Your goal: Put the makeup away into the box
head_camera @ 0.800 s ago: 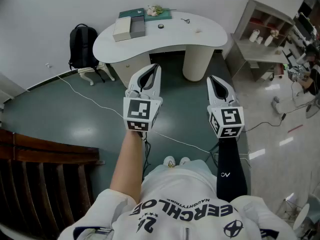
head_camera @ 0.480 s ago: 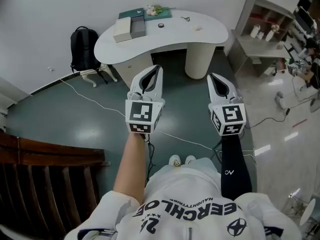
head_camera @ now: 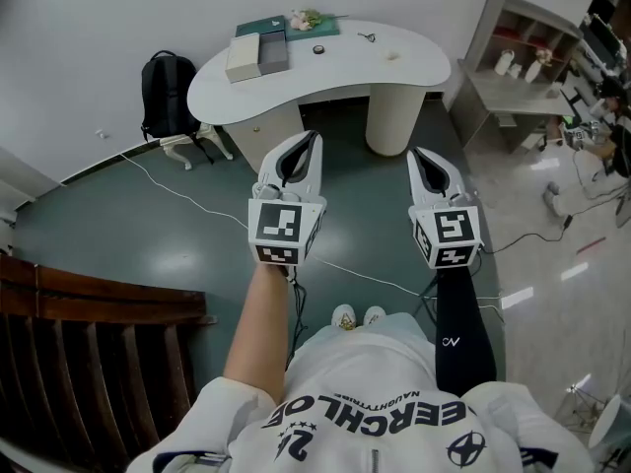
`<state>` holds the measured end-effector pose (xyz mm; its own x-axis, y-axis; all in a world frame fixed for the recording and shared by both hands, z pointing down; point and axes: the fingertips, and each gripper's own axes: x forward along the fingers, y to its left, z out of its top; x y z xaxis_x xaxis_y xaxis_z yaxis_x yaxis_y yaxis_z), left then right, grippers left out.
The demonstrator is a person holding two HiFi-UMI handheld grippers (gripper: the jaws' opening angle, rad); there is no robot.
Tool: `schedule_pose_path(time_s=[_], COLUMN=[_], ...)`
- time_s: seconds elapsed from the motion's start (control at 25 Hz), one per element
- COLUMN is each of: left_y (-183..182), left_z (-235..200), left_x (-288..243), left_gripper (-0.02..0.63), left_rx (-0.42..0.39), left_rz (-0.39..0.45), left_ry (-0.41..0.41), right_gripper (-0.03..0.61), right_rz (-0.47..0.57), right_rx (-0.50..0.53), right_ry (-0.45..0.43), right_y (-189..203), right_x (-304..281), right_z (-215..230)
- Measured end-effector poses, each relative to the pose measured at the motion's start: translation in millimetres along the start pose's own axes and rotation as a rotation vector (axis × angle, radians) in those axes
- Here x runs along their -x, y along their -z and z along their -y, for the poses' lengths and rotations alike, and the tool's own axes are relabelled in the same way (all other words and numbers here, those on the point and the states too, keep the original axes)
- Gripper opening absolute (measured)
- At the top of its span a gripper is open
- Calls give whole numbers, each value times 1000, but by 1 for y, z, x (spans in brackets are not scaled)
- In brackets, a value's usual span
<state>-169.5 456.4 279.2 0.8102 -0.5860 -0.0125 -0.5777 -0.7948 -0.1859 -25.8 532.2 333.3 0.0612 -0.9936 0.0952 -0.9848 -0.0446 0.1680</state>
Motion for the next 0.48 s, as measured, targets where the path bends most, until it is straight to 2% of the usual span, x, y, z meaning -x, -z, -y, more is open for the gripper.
schedule_pose_path(time_s=[0.32, 0.48], left_y=[0, 2], left_z=[-4, -7], left_x=[1, 2], left_gripper=[0, 0], left_rx=[16, 19], left_rz=[-3, -1], left_ry=[0, 3], right_gripper=[32, 55], right_rz=[-7, -5], right_rx=[7, 6], right_ry=[7, 10], right_y=[0, 0], right_x=[3, 0], right_z=[-1, -3])
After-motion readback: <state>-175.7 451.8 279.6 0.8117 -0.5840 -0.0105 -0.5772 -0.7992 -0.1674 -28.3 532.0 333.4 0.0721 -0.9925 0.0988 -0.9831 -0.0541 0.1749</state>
